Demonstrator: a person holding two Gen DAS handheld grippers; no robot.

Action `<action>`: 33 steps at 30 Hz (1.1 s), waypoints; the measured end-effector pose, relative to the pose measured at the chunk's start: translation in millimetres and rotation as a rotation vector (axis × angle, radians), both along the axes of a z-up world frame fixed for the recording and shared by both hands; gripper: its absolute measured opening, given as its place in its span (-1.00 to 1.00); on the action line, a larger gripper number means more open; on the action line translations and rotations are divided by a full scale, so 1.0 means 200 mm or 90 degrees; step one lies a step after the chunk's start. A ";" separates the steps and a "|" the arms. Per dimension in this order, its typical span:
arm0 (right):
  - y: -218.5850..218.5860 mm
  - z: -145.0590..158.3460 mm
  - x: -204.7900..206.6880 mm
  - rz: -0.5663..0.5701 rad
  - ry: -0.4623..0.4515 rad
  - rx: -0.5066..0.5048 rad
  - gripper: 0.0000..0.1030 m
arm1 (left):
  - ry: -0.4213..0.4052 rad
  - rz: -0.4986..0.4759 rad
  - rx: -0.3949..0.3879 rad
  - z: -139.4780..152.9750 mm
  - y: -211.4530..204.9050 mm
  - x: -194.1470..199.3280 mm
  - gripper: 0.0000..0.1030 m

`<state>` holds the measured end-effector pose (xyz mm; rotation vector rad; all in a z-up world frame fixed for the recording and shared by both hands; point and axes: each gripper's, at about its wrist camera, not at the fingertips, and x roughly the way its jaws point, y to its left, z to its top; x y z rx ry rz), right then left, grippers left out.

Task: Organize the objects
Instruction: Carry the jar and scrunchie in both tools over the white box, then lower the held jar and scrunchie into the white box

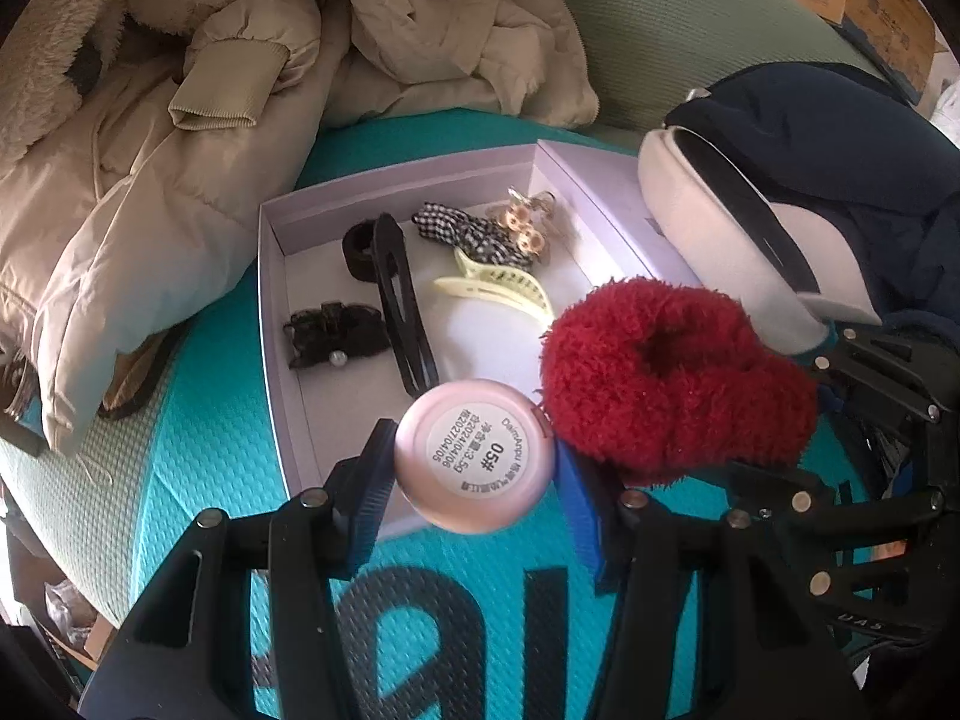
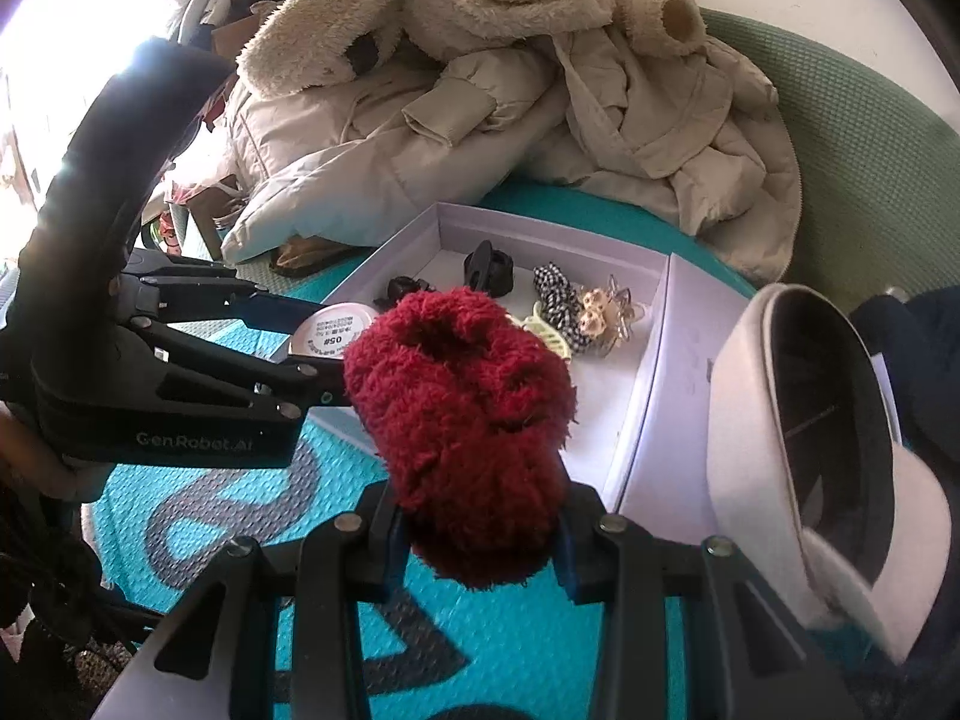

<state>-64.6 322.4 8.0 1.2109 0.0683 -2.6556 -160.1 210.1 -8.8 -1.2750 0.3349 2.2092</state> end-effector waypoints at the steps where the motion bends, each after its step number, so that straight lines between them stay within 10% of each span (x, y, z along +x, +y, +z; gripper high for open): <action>1: 0.00 0.00 -0.02 0.001 0.001 0.002 -0.27 | 0.000 -0.001 -0.001 0.00 0.01 -0.03 -0.04; 33: 0.02 -0.06 -0.51 -0.001 0.005 0.038 -0.27 | 0.029 -0.021 -0.024 -0.10 0.18 -0.56 -0.04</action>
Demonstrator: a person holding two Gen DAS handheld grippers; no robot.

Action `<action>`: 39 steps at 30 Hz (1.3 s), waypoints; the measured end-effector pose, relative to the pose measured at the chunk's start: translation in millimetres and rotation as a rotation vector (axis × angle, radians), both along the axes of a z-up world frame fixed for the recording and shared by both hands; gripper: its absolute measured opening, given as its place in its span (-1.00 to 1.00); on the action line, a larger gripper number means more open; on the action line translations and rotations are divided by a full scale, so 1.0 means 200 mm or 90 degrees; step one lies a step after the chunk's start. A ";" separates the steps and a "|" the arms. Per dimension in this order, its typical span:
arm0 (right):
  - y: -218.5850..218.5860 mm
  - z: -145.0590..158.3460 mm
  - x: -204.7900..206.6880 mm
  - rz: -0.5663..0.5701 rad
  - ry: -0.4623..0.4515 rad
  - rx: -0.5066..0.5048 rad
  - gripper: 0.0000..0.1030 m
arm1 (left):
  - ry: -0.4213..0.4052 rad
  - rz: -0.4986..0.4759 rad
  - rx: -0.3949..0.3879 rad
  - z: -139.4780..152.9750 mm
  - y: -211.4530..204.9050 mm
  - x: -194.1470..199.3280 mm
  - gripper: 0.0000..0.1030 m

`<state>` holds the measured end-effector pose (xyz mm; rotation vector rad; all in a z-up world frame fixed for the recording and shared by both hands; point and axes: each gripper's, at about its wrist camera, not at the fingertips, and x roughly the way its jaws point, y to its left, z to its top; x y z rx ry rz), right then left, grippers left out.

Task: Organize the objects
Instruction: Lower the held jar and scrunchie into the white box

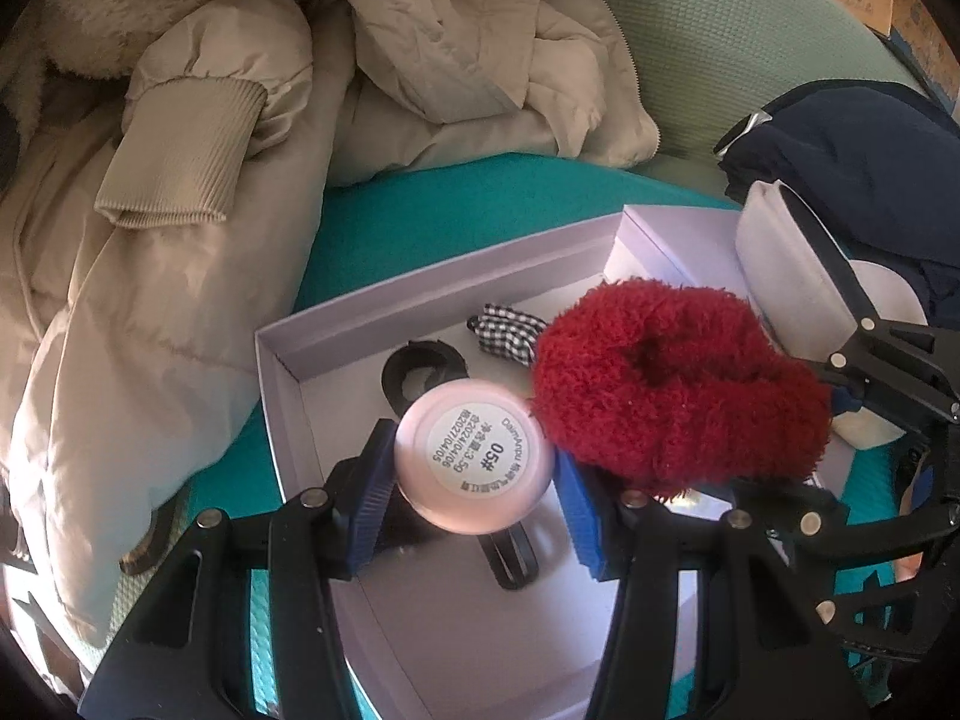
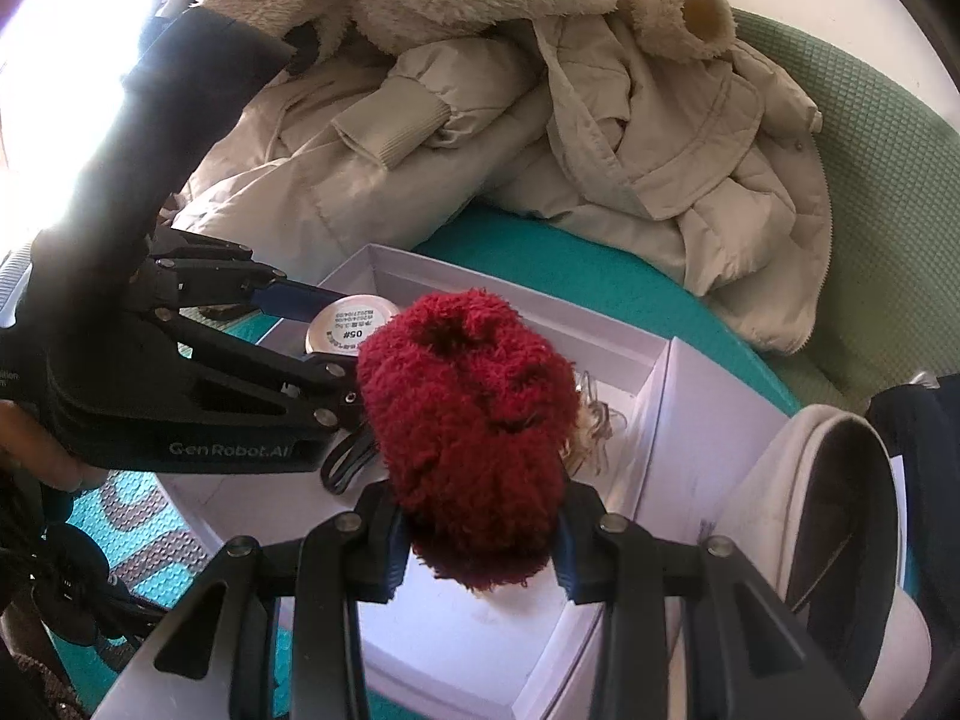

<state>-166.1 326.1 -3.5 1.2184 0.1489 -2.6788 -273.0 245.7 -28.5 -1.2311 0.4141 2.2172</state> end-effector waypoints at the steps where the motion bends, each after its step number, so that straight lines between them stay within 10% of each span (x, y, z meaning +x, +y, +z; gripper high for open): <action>1: 0.00 0.00 -0.01 -0.002 0.000 0.002 -0.27 | 0.001 0.000 0.000 0.00 0.01 -0.01 -0.04; 39: 0.07 -0.15 -0.29 -0.043 -0.024 0.034 -0.25 | -0.053 -0.016 -0.021 -0.21 0.16 -0.26 -0.04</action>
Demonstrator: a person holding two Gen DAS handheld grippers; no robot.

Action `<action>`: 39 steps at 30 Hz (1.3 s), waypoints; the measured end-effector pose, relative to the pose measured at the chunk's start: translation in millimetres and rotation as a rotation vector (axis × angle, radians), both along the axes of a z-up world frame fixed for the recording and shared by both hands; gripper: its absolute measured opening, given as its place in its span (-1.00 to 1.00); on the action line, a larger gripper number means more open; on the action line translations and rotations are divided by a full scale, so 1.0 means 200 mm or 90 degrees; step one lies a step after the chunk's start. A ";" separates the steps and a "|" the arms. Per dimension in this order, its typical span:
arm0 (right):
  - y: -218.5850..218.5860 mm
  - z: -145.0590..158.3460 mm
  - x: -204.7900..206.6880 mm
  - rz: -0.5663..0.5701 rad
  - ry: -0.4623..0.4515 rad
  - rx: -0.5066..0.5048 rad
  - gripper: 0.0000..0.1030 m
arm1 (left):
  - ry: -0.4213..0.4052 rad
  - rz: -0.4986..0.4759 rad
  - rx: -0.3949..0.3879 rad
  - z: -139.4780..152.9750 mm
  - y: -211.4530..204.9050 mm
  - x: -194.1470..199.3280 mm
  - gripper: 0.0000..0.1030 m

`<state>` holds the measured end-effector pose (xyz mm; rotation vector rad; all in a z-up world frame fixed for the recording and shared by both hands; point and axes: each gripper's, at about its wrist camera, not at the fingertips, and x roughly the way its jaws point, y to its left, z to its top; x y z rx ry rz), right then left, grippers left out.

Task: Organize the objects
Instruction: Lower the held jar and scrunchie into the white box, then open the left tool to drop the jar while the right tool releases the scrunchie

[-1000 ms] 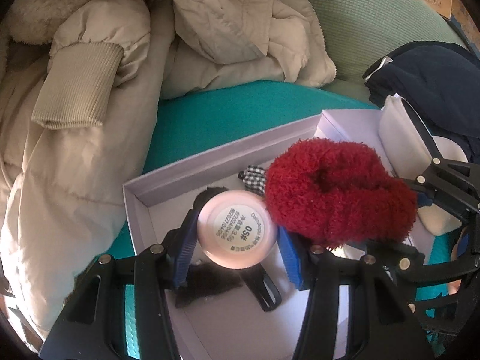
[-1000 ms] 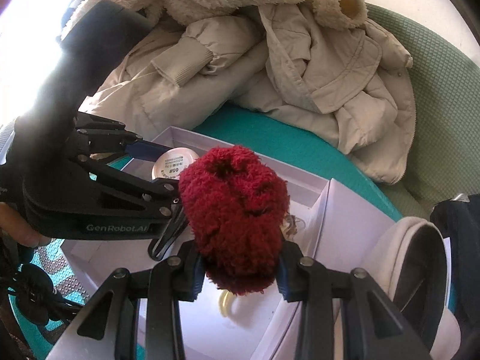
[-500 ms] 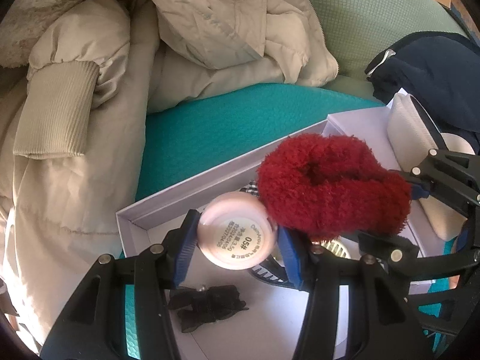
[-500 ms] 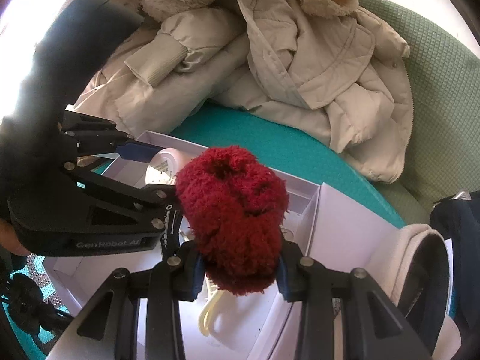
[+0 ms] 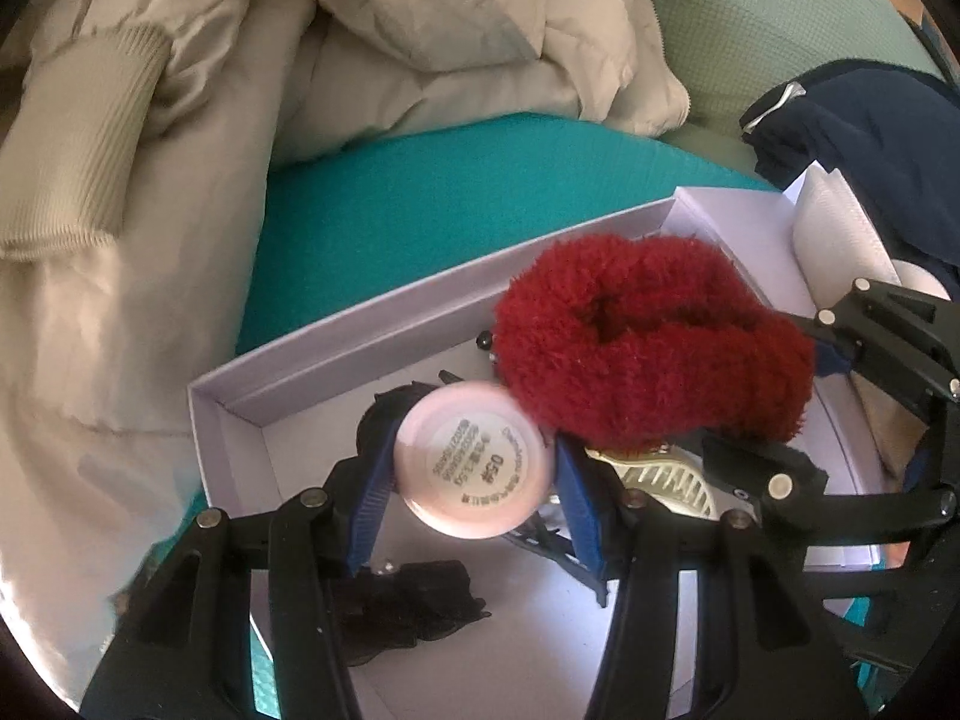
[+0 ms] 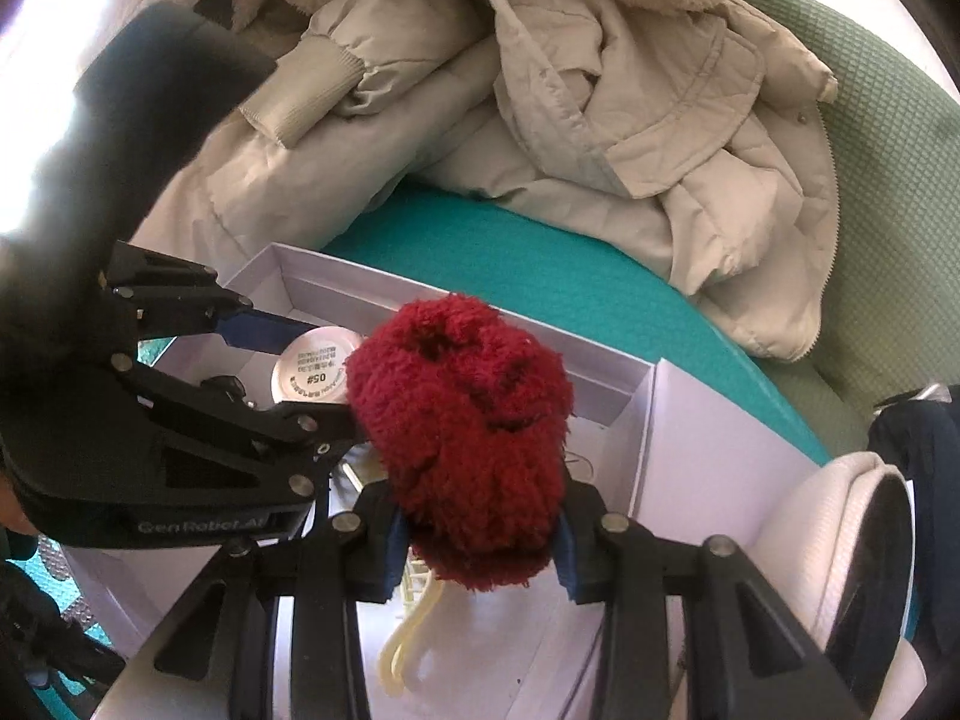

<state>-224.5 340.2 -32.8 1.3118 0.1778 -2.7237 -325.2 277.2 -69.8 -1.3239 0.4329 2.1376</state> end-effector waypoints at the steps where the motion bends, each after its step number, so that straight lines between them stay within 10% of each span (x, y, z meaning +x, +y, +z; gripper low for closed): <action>1: 0.00 0.00 0.00 0.001 0.001 0.001 -0.25 | 0.003 0.000 0.001 0.00 0.00 0.00 -0.04; 39: -0.06 0.06 0.00 -0.018 -0.012 0.042 0.22 | 0.055 0.035 0.034 0.15 -0.14 0.10 -0.03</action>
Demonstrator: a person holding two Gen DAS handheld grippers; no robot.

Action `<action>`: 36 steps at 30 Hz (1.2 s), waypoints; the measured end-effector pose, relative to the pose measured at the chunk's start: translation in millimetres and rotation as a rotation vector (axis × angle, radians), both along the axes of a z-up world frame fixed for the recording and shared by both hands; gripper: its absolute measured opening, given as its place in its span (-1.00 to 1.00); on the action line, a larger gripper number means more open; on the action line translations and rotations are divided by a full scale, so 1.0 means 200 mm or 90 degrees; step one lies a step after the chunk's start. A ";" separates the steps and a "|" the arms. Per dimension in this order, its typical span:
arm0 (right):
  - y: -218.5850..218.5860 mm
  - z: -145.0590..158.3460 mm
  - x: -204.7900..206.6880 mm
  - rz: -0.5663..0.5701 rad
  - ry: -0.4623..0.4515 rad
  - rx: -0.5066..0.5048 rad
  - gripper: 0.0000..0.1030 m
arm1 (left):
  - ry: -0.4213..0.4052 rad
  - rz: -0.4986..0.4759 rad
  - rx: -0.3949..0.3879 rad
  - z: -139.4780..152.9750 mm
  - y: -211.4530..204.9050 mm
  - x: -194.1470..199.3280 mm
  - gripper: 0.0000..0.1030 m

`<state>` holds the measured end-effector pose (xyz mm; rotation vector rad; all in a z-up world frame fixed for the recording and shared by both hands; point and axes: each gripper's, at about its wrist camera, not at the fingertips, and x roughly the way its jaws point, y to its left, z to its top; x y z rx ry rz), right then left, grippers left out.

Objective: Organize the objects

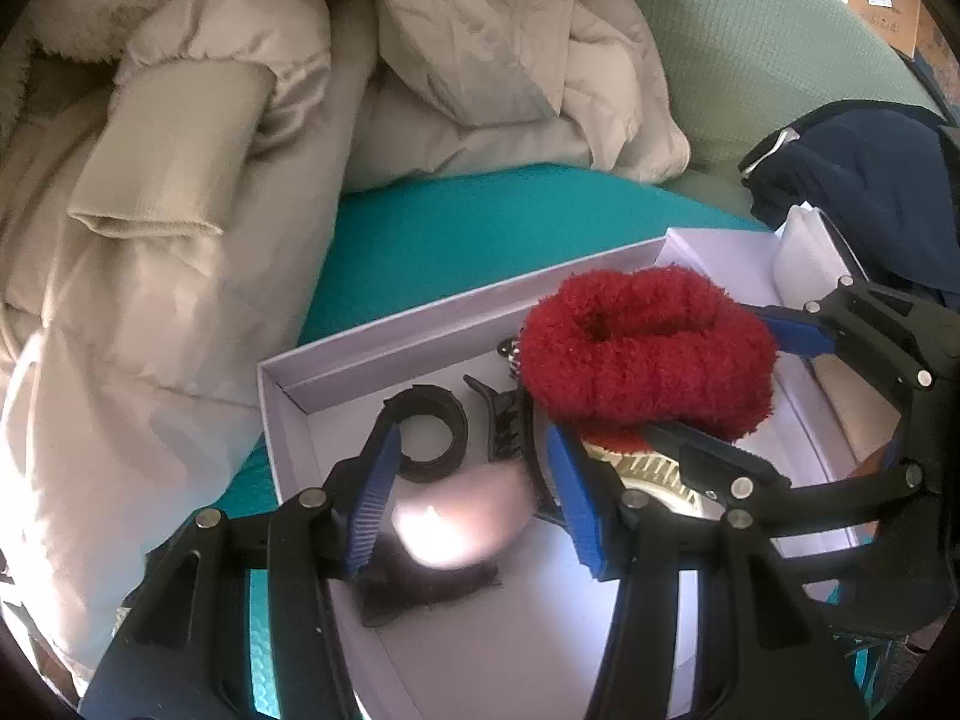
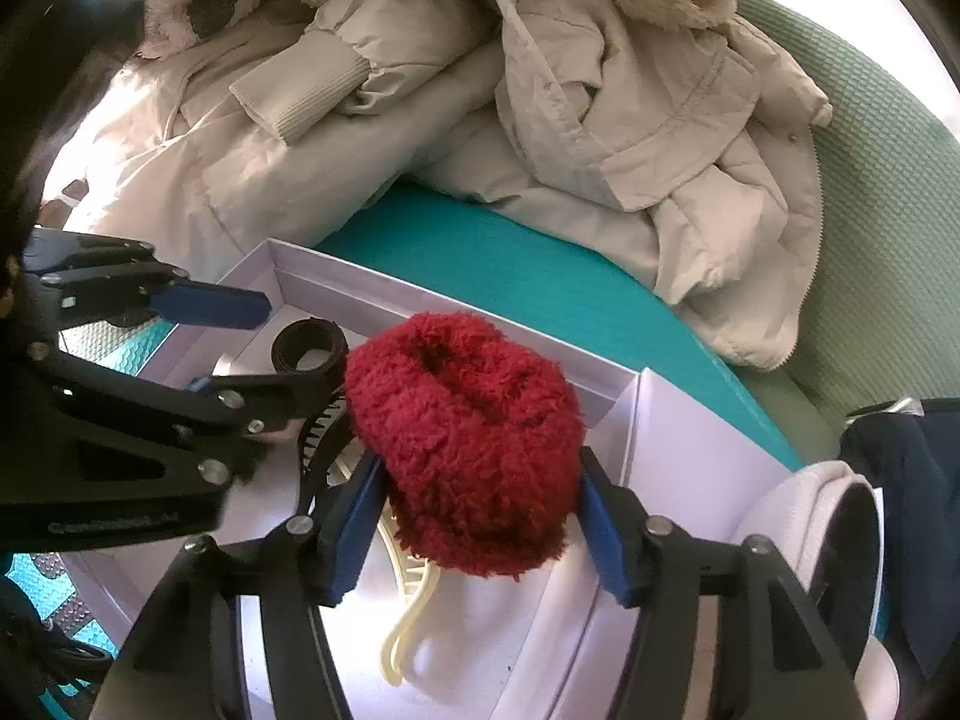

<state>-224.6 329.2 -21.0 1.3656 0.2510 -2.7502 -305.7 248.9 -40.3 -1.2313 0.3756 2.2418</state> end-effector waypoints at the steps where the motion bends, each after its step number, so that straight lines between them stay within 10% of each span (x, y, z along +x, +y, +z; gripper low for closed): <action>1: 0.00 0.01 0.00 -0.002 0.000 0.000 0.24 | 0.003 0.003 -0.002 0.01 -0.01 0.00 -0.01; 36: -0.13 0.67 0.57 -0.038 0.133 0.005 0.38 | 0.095 0.065 0.067 0.67 -0.38 0.58 0.17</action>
